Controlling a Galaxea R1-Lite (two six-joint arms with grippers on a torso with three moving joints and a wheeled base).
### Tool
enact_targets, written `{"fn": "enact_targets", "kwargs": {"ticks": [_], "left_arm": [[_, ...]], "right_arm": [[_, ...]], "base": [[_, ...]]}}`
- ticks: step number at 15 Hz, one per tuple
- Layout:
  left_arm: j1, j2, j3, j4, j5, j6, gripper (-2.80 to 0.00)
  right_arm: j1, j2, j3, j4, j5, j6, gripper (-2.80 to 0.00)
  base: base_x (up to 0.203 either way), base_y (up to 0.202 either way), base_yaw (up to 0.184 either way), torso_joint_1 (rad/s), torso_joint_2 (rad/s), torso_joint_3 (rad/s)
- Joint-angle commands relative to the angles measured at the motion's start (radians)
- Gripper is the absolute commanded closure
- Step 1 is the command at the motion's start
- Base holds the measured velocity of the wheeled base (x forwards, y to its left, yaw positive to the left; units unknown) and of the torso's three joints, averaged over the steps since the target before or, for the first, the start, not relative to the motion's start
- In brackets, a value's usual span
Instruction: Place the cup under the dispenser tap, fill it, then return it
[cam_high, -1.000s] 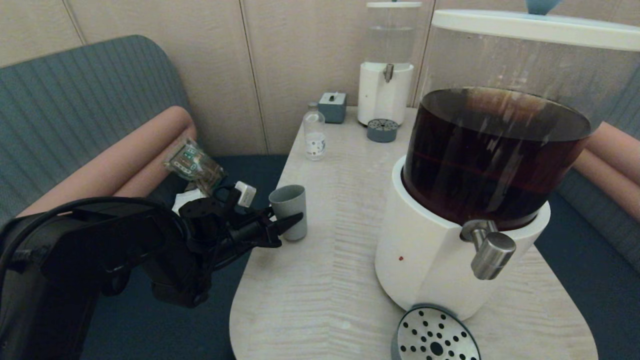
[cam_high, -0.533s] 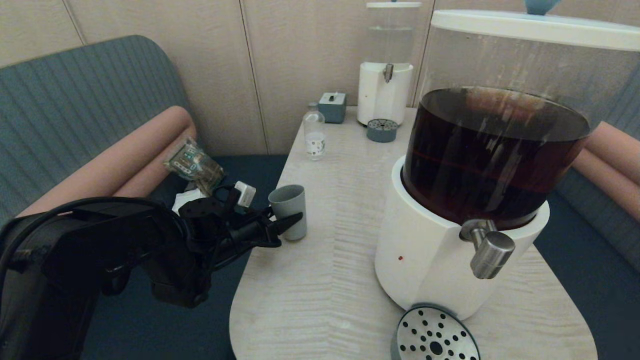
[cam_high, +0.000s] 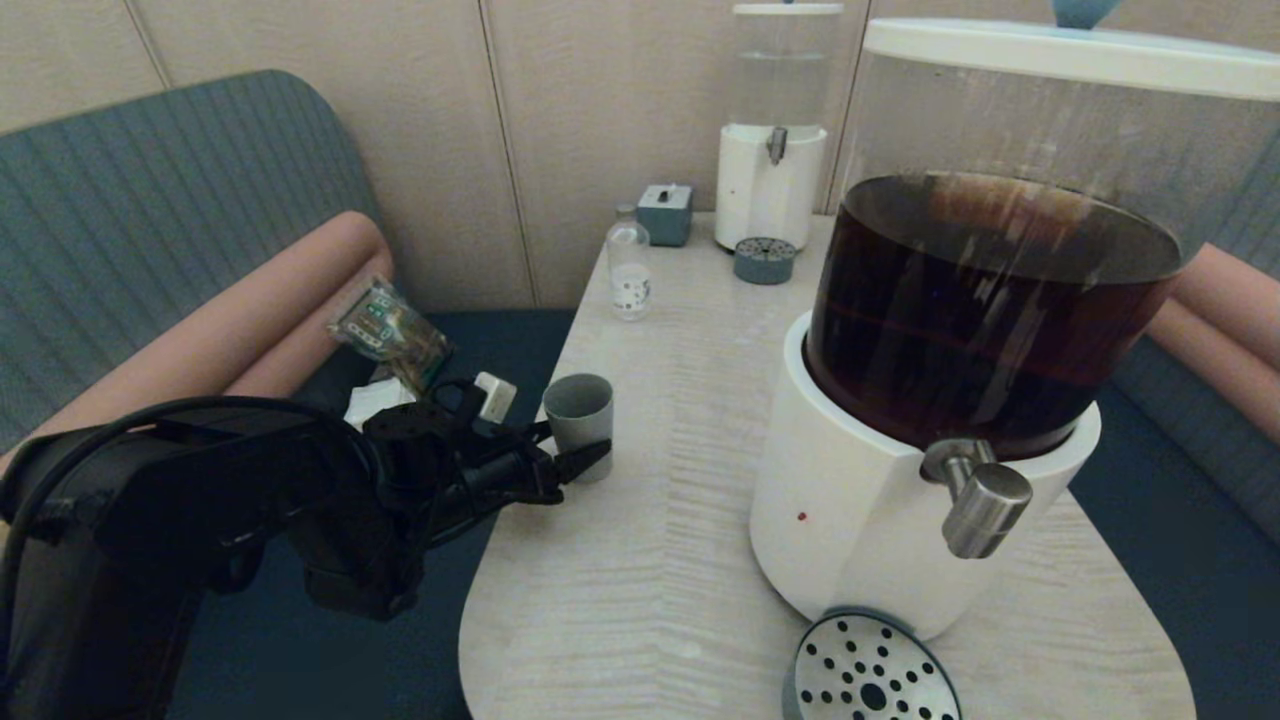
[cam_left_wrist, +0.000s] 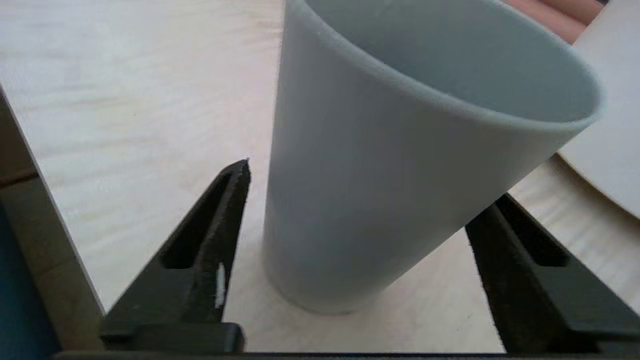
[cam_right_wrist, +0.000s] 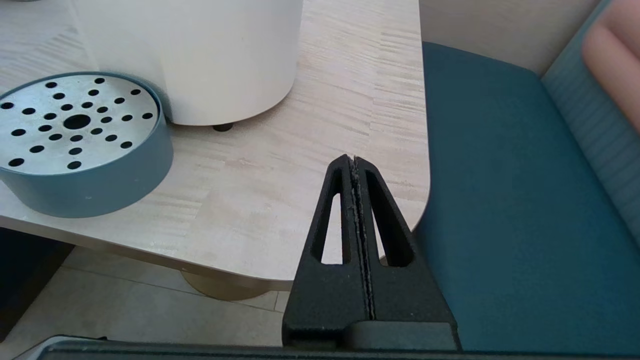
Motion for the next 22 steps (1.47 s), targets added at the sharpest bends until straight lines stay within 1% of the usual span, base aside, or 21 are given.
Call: {"fn": "enact_targets", "kwargs": {"ticks": [1, 4, 8, 14, 16, 17, 19, 22], "left_arm": [[-0.001, -0.008, 0.004, -0.014, -0.004, 0.001, -2.8], [-0.002, -0.036, 0.049, -0.016, -0.004, 0.001, -2.8], [-0.002, -0.15, 0.186, -0.022, -0.012, 0.012, -2.8], [-0.002, -0.417, 0.417, -0.015, -0.029, 0.019, -2.8], [-0.001, -0.533, 0.522, -0.014, -0.029, 0.019, -2.8], [-0.001, -0.587, 0.566, -0.014, -0.03, 0.019, 0.0], [-0.001, -0.697, 0.644, -0.012, -0.03, 0.017, 0.0], [-0.001, -0.833, 0.684, -0.011, -0.025, 0.009, 0.0]], "right_arm": [[0.0, -0.006, 0.009, 0.0, 0.001, -0.001, 0.0], [0.0, -0.006, 0.009, 0.0, 0.001, -0.001, 0.0], [0.0, -0.006, 0.009, 0.0, 0.001, -0.002, 0.0], [0.0, -0.006, 0.009, 0.0, 0.001, -0.001, 0.0], [0.0, -0.006, 0.009, 0.0, 0.001, -0.001, 0.0], [0.0, -0.006, 0.009, 0.001, 0.001, -0.002, 0.0], [0.0, -0.006, 0.009, 0.0, 0.001, -0.002, 0.0], [0.0, -0.006, 0.009, 0.0, 0.001, -0.001, 0.0]], "base": [[0.0, 0.0, 0.0, 0.0, 0.0, 0.0], [0.0, 0.0, 0.0, 0.0, 0.0, 0.0], [0.0, 0.0, 0.0, 0.0, 0.0, 0.0], [0.0, 0.0, 0.0, 0.0, 0.0, 0.0], [0.0, 0.0, 0.0, 0.0, 0.0, 0.0], [0.0, 0.0, 0.0, 0.0, 0.0, 0.0], [0.0, 0.0, 0.0, 0.0, 0.0, 0.0], [0.0, 0.0, 0.0, 0.0, 0.0, 0.0]]}}
